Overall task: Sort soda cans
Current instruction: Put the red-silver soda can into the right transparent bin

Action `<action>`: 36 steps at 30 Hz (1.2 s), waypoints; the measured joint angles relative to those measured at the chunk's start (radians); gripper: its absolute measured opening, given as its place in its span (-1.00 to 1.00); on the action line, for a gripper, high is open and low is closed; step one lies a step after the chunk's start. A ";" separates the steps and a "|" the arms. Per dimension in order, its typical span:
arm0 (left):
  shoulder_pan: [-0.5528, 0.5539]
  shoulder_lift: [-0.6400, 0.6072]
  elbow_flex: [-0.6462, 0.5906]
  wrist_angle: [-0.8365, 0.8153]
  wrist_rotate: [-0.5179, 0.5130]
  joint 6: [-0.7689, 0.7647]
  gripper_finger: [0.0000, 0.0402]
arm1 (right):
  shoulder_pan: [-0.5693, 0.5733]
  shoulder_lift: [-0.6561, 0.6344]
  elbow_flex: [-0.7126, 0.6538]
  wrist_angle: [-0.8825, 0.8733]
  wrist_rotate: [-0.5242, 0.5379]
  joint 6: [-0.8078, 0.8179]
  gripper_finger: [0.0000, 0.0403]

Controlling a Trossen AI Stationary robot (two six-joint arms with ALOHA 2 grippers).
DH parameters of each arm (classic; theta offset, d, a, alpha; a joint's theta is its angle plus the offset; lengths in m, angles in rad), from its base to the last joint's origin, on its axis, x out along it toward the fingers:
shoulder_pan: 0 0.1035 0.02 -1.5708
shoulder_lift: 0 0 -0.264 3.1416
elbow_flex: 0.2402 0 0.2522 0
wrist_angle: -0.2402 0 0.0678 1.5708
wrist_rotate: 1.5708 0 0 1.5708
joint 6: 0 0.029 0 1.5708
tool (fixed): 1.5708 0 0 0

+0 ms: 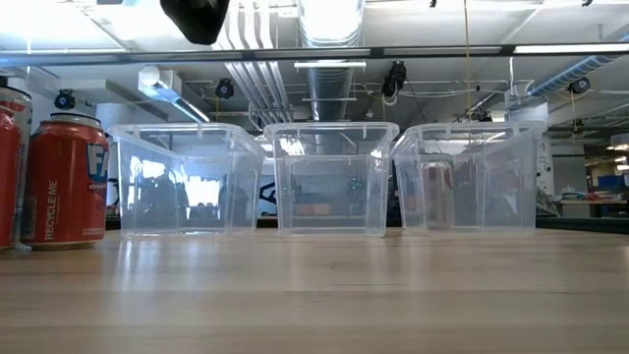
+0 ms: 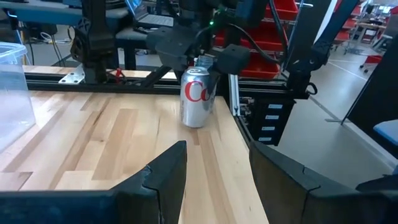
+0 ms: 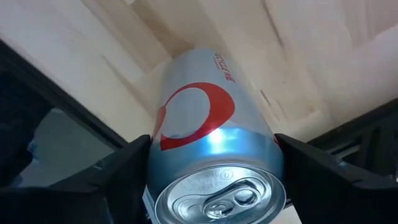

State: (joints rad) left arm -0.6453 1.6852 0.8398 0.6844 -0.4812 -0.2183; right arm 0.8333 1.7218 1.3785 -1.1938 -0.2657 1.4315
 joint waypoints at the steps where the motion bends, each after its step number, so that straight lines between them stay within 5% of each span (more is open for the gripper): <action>1: 0.000 0.000 0.000 -0.001 0.000 0.000 -0.20 | 0.000 0.000 0.000 0.004 -0.001 -0.008 0.51; 10: 0.000 0.000 0.000 -0.006 0.000 0.000 -0.20 | 0.000 0.000 -0.003 0.009 -0.014 -0.090 0.77; 21: -0.002 -0.003 0.000 -0.015 -0.001 0.000 -0.20 | -0.011 -0.003 -0.012 0.006 -0.045 -0.200 0.48; 36: -0.015 -0.111 0.000 -0.081 -0.011 0.080 -0.20 | -0.242 -0.149 0.321 -0.269 0.370 -0.633 0.48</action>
State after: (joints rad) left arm -0.6601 1.5743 0.8398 0.6038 -0.4923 -0.1381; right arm 0.5917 1.5728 1.6998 -1.4624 0.1039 0.7980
